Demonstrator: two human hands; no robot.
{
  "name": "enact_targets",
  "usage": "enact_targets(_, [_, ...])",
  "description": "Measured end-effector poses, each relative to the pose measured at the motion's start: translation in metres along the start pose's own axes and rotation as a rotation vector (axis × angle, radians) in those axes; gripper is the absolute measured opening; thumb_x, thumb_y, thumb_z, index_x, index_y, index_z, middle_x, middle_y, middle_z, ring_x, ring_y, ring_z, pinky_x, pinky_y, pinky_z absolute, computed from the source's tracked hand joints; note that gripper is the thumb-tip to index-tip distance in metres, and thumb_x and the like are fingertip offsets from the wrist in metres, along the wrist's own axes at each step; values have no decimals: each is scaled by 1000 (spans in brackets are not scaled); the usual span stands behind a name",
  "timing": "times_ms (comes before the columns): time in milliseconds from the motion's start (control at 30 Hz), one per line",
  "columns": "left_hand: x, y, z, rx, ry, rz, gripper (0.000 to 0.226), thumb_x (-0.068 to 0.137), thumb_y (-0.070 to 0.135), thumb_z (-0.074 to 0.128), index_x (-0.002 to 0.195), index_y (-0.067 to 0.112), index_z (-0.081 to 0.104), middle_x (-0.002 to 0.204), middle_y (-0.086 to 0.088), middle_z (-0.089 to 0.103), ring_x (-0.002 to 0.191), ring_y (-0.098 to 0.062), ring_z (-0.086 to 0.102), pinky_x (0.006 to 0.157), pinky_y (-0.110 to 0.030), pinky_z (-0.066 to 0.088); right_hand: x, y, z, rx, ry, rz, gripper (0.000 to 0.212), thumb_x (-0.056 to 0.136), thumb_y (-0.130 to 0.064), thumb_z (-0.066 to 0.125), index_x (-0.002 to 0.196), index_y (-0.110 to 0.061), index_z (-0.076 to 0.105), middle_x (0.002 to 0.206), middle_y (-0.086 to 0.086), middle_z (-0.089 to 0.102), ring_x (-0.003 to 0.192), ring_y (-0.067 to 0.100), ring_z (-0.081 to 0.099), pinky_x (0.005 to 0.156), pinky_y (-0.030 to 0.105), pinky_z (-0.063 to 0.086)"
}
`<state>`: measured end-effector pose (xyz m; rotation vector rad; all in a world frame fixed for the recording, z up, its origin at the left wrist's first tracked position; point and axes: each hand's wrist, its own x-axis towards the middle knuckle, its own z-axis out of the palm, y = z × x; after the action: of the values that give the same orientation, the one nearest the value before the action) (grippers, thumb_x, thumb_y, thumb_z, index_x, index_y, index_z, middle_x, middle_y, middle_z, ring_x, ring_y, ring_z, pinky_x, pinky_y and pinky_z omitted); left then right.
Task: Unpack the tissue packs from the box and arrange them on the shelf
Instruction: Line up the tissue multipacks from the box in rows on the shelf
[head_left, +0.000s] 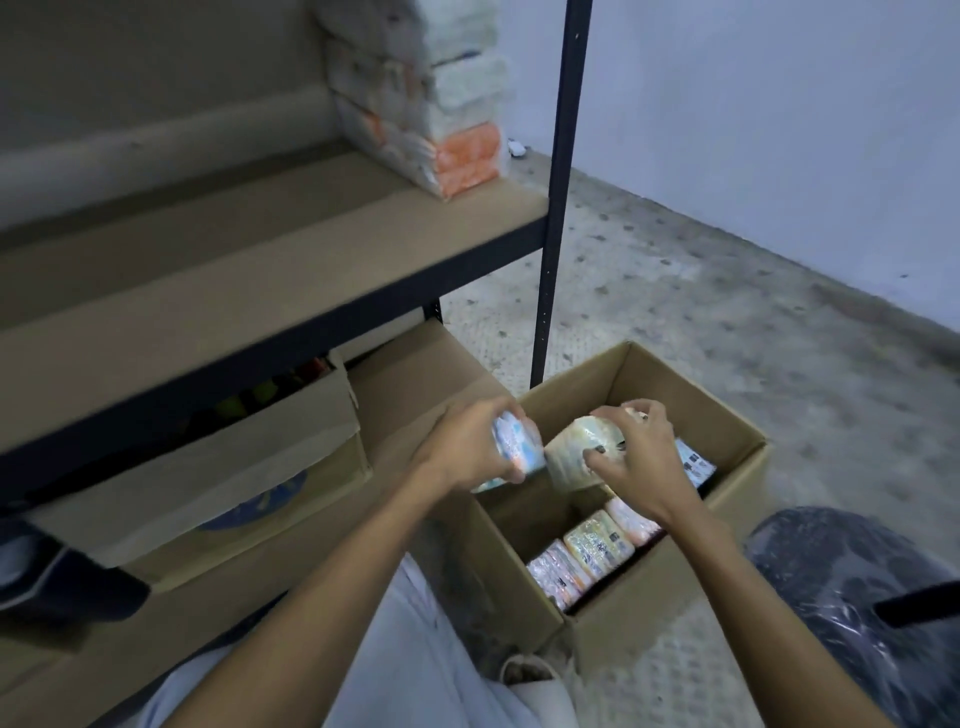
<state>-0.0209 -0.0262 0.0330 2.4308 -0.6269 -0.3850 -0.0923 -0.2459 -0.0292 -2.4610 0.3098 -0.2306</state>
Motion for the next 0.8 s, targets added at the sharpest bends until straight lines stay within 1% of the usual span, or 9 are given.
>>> enact_targets(100, [-25,16,-34,9,80,64,64,56,28,87,113,33,60,105,8,60,85,-5,54,57,-9,36,-12,-24,-29,16,124,-53,48,74,-27,72,120,-26,58,123,4,34,120,27,38,103,42,39])
enact_targets(133, [-33,21,-45,4,109,75,64,55,31,87,113,35,59,106,9,61,83,-3,54,54,-8,35,-16,-33,-39,25,167,-75,48,73,-28,71,119,-25,57,120,1,32,119,25,38,102,41,40])
enact_targets(233, [-60,38,-74,-31,226,114,65,50,45,88,108,39,59,107,13,60,88,-1,54,62,-12,39,-28,-61,-70,51,320,-136,50,68,-34,63,116,-21,54,117,-2,29,116,23,39,98,33,36])
enact_targets(367, [-89,57,-100,-113,456,193,59,48,57,87,98,37,61,104,16,61,99,-5,53,72,-12,39,-42,-96,-102,103,529,-217,54,67,-44,61,113,-18,51,123,5,33,114,21,40,90,36,48])
enact_targets(467, [-103,60,-116,-167,634,268,46,57,48,86,93,35,61,101,13,64,96,-7,56,70,-18,43,-46,-122,-123,104,661,-307,61,66,-50,67,109,-10,52,121,13,37,111,19,41,86,15,43])
enact_targets(567, [-112,55,-134,-202,764,353,38,61,31,87,92,28,65,99,16,67,93,-3,59,77,-17,45,-44,-141,-137,89,745,-383,61,65,-41,81,106,-5,53,118,18,39,111,22,42,87,17,40])
enact_targets(667, [-119,43,-152,-220,849,427,38,61,22,87,93,23,67,105,13,69,102,-2,62,87,-28,50,-39,-158,-143,150,797,-436,55,66,-27,85,104,-3,54,118,23,41,112,16,40,87,4,34])
enact_targets(733, [-125,30,-165,-221,885,463,39,62,17,87,95,19,68,110,9,70,106,-4,63,88,-34,51,-34,-170,-143,204,815,-468,52,68,-28,84,103,-3,56,117,24,42,111,10,37,86,1,32])
enact_targets(800, [-130,14,-179,-230,898,488,42,63,12,87,100,17,68,112,6,69,107,-8,63,86,-39,53,-26,-182,-140,261,810,-486,51,68,-31,83,103,-5,56,117,22,42,111,9,37,85,2,33])
